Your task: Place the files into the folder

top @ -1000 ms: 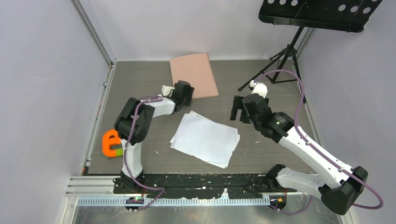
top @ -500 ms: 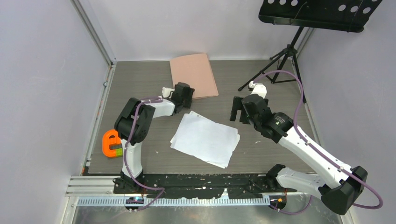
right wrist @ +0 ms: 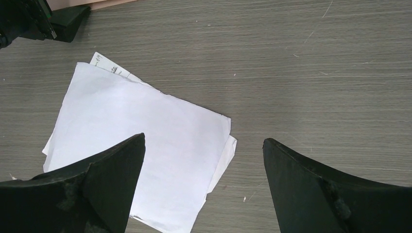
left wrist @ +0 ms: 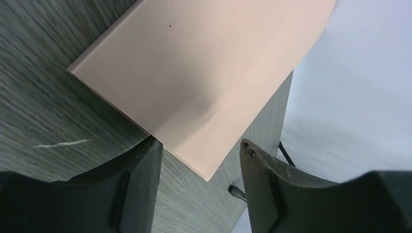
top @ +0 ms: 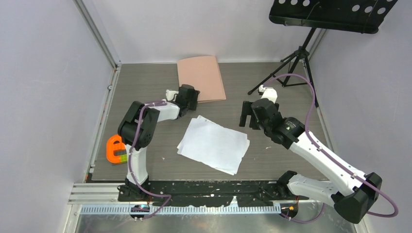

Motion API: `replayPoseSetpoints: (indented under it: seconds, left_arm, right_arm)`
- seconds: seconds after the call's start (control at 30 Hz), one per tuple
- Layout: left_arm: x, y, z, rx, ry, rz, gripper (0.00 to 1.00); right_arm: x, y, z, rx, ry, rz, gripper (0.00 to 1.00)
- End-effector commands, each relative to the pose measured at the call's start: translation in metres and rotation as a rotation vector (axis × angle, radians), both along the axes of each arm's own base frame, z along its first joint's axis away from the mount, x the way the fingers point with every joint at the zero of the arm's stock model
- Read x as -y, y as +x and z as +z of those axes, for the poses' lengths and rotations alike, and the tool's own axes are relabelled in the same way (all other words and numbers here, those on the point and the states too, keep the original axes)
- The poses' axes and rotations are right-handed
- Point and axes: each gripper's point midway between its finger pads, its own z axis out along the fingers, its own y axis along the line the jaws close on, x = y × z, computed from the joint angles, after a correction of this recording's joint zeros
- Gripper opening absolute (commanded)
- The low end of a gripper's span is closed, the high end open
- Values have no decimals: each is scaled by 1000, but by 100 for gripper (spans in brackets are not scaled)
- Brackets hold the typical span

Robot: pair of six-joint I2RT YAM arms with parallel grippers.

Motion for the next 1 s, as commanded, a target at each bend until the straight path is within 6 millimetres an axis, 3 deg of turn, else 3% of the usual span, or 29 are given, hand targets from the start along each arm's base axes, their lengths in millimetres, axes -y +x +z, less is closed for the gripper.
replayPoseSetpoints:
  seconds: [0.0,0.33,0.43,0.53,0.7,0.97]
  left_arm:
    - [-2,19,20,64,-43,26,57]
    - [-11,24,26,86,-83,78,43]
    - [-13,23,31,97,-102,83,28]
    - [-14,20,39,100,-128,80,1]
    - [-13,11,51,106,-188,53,0]
    - [-12,-32,76,100,-340,-14,0]
  right_arm:
    - [0,1,7,22,28,-11,96]
    - [-1,2,4,19,26,-14,95]
    - [-2,4,4,25,28,-16,95]
    - [-4,8,6,40,36,-19,95]
    - [-10,18,14,67,54,-20,96]
    - [-40,48,25,83,206,32,95]
